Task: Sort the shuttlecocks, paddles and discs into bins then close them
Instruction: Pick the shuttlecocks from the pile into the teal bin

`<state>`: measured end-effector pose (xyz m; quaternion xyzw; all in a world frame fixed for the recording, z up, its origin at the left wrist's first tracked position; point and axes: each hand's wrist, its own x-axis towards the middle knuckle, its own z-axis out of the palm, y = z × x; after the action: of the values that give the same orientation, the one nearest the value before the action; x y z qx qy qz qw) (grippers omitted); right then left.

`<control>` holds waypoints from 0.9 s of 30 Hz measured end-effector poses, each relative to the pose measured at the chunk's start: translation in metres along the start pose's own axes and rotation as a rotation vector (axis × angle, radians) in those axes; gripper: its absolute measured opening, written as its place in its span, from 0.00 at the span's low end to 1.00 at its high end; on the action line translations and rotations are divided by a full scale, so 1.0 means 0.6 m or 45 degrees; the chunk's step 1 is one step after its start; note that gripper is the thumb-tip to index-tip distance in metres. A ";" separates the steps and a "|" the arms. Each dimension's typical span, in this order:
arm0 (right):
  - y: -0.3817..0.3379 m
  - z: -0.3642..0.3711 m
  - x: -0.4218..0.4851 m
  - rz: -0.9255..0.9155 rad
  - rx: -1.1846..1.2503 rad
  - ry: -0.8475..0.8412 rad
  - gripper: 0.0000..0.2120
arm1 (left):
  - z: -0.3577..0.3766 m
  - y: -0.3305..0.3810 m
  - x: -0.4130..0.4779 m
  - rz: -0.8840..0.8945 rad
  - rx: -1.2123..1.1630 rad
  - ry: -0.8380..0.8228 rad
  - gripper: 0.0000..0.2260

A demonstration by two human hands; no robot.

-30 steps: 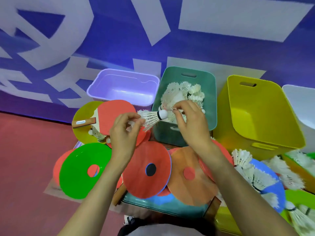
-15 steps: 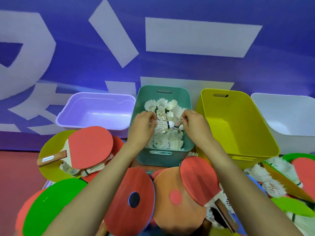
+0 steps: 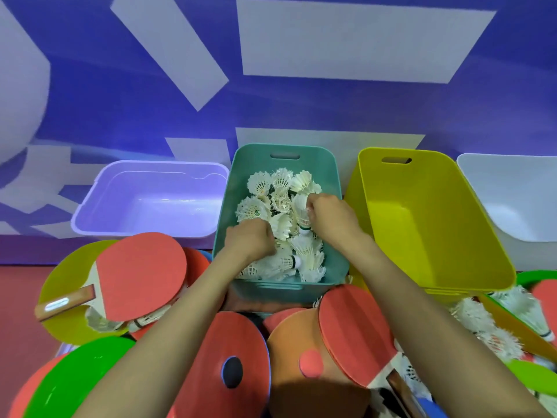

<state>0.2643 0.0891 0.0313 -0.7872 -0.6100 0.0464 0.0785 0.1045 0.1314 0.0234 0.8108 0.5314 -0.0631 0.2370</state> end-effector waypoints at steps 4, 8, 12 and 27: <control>0.003 0.012 0.016 0.000 0.010 0.006 0.09 | -0.011 -0.001 0.006 0.070 -0.210 0.269 0.02; 0.006 0.028 0.029 0.014 -0.021 -0.155 0.12 | -0.019 -0.002 0.010 0.122 -0.046 0.555 0.03; 0.006 0.047 0.037 -0.005 -0.041 -0.278 0.11 | -0.016 -0.002 0.024 0.134 0.313 0.444 0.13; -0.004 0.021 0.011 -0.084 -0.112 -0.305 0.19 | 0.005 -0.022 0.041 0.061 0.442 0.121 0.09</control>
<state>0.2613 0.0967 0.0196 -0.7583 -0.6418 0.1106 -0.0281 0.1037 0.1546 0.0077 0.8540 0.5037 -0.1097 0.0696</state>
